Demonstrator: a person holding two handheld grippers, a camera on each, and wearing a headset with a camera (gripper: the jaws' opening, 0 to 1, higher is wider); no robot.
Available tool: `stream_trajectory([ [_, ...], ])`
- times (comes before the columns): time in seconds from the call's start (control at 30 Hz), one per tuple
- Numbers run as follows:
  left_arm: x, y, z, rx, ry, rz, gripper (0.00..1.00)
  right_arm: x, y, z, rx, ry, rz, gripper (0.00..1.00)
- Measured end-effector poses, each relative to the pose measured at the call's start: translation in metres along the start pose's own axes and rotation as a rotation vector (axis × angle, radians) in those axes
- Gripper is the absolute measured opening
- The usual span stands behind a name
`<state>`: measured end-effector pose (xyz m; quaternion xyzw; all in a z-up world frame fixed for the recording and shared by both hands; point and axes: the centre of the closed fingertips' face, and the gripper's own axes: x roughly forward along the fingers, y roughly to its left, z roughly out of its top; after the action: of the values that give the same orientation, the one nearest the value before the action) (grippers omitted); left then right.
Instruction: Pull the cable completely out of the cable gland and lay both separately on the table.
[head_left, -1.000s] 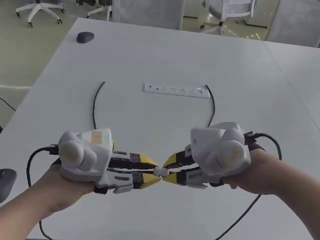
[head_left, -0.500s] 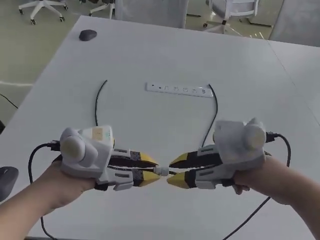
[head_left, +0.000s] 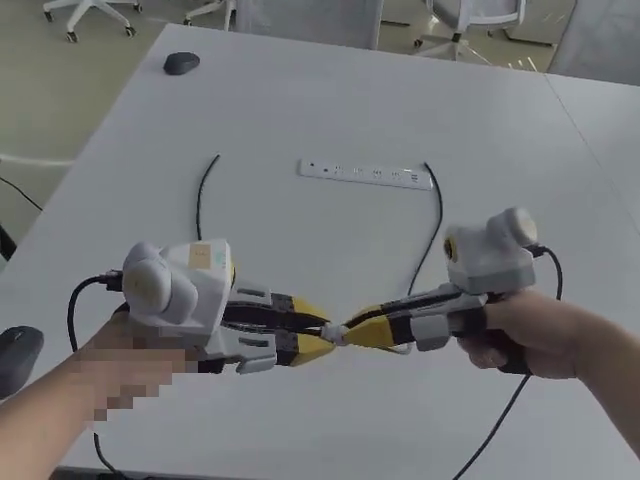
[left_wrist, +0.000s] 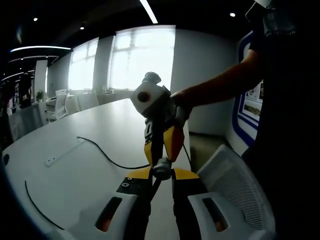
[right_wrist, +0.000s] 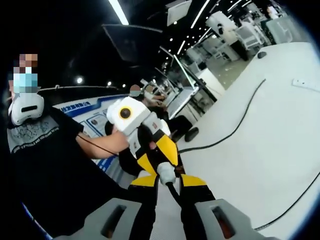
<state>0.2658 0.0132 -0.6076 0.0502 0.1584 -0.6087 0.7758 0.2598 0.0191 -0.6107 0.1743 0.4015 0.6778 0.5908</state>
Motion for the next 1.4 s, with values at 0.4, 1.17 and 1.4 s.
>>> stream_trajectory([
  [0.4, 0.001, -0.005, -0.001, -0.005, 0.003, -0.022, 0.14, 0.003, 0.008, -0.005, 0.047, 0.011, 0.056, 0.09],
  [1.17, -0.008, -0.003, 0.007, -0.191, -0.070, -0.023, 0.14, 0.001, 0.010, 0.004, -0.678, 0.226, -0.327, 0.06],
  [1.4, -0.006, -0.006, 0.002, -0.261, -0.057, -0.027, 0.14, 0.004, 0.006, -0.002, -0.960, 0.295, -0.485, 0.07],
])
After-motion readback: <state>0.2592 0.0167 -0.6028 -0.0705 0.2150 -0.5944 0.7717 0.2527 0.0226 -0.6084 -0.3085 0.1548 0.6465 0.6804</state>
